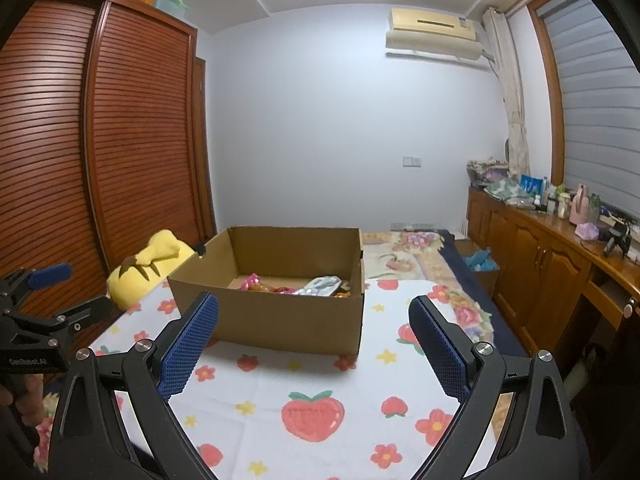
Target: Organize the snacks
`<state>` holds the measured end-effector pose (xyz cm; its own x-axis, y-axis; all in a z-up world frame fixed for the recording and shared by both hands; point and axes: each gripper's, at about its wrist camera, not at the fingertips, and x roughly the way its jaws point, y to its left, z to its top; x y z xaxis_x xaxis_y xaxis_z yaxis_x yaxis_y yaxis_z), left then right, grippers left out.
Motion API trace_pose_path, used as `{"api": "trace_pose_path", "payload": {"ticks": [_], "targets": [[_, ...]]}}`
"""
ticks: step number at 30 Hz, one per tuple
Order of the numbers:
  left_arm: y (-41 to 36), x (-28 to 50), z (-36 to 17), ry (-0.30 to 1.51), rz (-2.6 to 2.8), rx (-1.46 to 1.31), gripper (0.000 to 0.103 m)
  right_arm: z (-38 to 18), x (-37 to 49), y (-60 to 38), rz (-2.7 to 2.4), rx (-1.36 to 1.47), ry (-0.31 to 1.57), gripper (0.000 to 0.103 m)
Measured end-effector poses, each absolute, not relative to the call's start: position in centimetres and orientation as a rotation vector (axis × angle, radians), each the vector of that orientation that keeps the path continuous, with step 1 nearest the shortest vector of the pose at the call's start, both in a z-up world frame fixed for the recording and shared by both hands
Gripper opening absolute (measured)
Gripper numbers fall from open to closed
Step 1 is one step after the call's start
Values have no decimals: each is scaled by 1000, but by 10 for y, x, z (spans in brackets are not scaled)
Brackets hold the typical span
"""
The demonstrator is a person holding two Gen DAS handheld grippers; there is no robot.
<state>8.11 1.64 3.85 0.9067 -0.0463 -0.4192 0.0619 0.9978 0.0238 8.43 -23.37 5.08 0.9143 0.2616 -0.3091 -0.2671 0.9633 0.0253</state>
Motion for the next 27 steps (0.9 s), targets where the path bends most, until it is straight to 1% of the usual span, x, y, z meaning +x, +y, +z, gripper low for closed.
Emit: {"api": "trace_pose_path", "payload": {"ticks": [27], "targets": [[17,81,38,430,-59,35,103,51,86,-234,268,-19,313,98]]}}
